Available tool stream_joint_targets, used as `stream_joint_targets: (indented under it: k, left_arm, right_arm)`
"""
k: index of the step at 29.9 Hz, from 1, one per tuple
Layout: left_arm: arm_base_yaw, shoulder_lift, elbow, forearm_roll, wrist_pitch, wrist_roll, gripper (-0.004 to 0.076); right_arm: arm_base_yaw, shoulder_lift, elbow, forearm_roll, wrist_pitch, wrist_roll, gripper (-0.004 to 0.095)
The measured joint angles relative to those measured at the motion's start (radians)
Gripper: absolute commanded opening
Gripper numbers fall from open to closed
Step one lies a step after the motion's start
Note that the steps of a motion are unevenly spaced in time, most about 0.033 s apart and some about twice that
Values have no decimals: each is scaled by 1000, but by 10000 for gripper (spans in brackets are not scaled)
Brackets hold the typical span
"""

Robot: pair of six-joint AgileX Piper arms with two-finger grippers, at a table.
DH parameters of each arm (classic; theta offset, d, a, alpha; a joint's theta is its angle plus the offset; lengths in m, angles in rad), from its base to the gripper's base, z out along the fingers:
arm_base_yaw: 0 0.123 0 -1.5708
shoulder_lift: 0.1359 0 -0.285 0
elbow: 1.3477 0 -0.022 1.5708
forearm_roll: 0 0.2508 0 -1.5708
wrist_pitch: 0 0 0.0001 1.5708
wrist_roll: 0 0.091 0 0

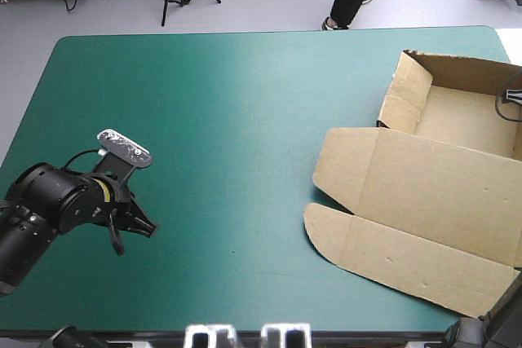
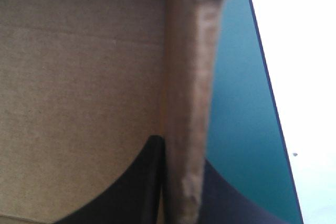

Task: Fold the box

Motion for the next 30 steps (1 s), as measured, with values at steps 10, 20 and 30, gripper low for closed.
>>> stream_joint_targets:
  k: [10, 20, 30]
  left_arm:
    - [0, 0, 0, 0, -1, 0, -6]
    - [0, 0, 0, -3, -1, 0, -6]
    - [0, 0, 0, -5, -50, 0, -6]
  right_arm:
    - [-26, 0, -1, -87, -33, 50, 716]
    - [-36, -55, -111, 67, 16, 72, 556]
    - [53, -257, -211, 473, 22, -142, -14]
